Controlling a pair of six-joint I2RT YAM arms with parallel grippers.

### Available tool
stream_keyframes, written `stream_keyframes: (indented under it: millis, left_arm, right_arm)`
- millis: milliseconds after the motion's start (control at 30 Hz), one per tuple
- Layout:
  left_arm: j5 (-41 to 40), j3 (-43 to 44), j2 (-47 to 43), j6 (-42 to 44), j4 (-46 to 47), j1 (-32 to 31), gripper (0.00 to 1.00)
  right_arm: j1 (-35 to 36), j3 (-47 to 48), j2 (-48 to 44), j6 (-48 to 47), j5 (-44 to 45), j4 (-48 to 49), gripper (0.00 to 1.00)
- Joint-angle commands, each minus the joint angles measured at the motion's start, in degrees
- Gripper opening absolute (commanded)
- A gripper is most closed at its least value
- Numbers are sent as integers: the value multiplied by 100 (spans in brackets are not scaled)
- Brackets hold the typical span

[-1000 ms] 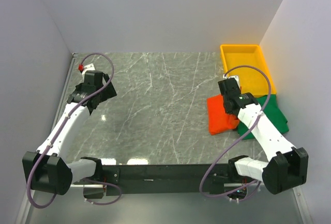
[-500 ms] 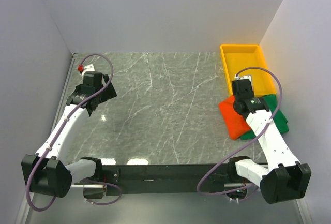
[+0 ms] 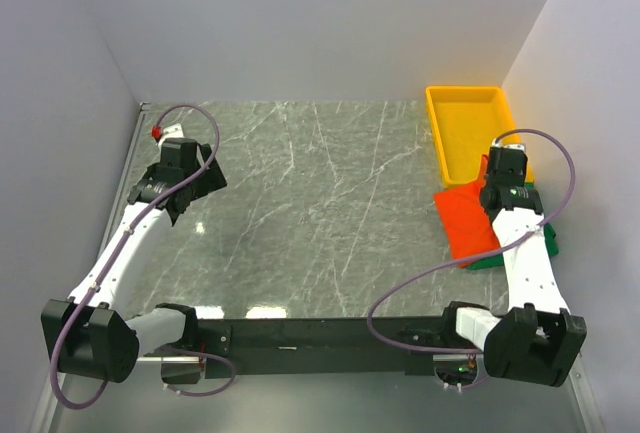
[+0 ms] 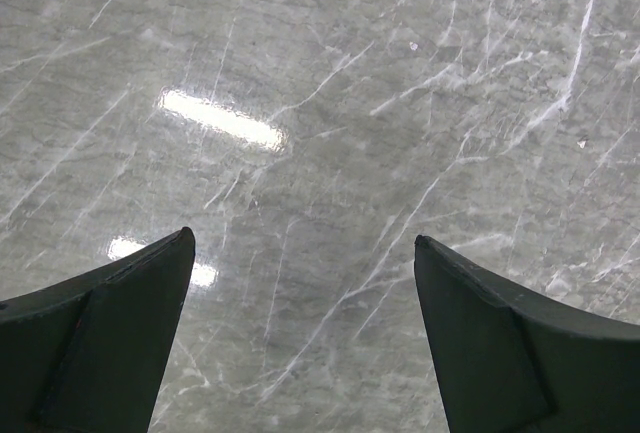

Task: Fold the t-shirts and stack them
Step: Neatly place the folded tshirt to the piles

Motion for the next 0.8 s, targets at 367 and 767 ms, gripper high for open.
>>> stream_keyframes:
  millis: [367, 767]
  left_arm:
    - [74, -46, -109, 29, 203, 33, 96]
    - [276, -20, 58, 56, 203, 33, 95]
  right_arm:
    - [-799, 187, 946, -383, 194, 1001, 0]
    - [-1256, 80, 1543, -269, 211, 1528, 1]
